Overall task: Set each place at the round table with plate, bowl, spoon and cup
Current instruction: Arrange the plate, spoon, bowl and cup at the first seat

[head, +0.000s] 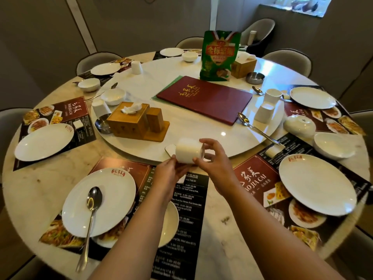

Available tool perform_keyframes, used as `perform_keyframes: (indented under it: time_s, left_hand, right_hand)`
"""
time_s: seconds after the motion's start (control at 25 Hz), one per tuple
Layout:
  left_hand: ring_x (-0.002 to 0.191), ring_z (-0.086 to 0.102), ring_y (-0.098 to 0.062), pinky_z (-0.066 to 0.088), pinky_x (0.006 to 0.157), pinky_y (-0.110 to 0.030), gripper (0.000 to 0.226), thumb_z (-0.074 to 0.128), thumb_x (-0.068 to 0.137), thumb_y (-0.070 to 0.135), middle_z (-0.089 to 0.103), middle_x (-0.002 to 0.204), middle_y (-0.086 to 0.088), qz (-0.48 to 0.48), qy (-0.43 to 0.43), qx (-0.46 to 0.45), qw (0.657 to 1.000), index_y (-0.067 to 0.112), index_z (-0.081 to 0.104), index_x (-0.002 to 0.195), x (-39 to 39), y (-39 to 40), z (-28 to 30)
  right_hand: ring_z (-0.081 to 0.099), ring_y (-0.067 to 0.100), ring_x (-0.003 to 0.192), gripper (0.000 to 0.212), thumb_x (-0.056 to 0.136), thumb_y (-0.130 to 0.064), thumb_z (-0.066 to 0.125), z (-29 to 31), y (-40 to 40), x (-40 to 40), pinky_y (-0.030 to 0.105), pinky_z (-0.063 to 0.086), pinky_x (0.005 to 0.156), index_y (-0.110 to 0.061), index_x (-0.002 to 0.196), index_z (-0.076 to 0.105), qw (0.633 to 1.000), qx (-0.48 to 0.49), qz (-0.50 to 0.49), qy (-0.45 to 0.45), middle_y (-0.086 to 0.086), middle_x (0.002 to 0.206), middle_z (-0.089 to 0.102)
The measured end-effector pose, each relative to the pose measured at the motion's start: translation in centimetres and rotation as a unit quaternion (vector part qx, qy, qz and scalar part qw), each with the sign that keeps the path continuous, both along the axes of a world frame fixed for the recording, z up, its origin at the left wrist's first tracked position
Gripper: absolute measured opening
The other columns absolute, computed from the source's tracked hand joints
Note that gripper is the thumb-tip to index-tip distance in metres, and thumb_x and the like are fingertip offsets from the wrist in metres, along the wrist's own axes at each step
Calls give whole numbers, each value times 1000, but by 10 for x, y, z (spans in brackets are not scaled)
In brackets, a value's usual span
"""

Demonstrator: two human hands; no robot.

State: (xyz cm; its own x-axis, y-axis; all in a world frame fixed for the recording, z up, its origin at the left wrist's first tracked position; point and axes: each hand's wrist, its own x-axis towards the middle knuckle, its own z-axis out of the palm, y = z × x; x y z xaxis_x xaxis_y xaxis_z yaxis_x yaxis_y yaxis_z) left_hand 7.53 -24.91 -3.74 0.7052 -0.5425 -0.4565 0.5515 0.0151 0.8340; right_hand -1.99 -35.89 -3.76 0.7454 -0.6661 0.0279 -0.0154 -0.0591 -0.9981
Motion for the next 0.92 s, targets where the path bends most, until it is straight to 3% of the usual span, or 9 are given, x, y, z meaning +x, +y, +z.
perform_keyframes:
  time_s: [0.08,0.16,0.24,0.32,0.48,0.68,0.92]
  left_hand:
    - [92,72,-21,59,73,-27,22,54,96,21,73,102,-13,14,-35,4,999,9,66,111,-5,10,-3]
    - [94,69,-19,59,77,-31,25,60,92,20,71,108,-11,9,-90,26,996,10,65,115,-8,17,-7]
    - [98,69,-17,58,77,-30,26,58,94,22,71,109,-5,-15,-137,47,989,13,66,117,-13,22,-10]
    - [99,68,-17,58,73,-28,23,52,97,26,72,108,-2,-28,-153,62,986,18,70,109,-17,24,-12]
    - [100,67,-19,57,77,-31,24,48,99,29,72,107,-4,-41,-165,109,979,28,70,91,-20,22,-20]
    - [99,67,-17,57,86,-37,26,48,99,28,71,107,-3,-49,-182,138,972,19,71,104,-19,22,-28]
    - [105,65,-16,55,90,-34,24,48,98,23,69,115,-1,-67,-182,139,971,19,67,113,-22,33,-22]
  right_hand:
    - [62,26,105,58,76,-4,73,-10,4,-9,35,59,79,-28,122,48,999,3,3,40,4,121,50]
    - [56,23,110,66,71,-12,76,-18,6,-15,38,56,86,-31,126,45,989,-71,17,129,1,119,51]
    - [47,19,116,71,67,-17,77,-29,9,-18,36,48,94,-29,129,43,969,-132,24,207,-3,115,49]
    - [45,19,118,73,68,-15,78,-36,14,-19,34,45,97,-24,130,42,961,-131,15,243,-5,111,44]
    - [45,25,120,75,68,-15,78,-49,17,-17,28,40,90,-21,133,41,949,-138,4,282,8,126,45]
    - [45,25,123,81,69,-14,80,-59,20,-19,28,39,91,-22,138,38,951,-129,-6,282,9,131,45]
    - [44,24,127,82,69,-12,81,-55,30,-25,29,38,92,-24,138,38,952,-123,-27,278,7,132,49]
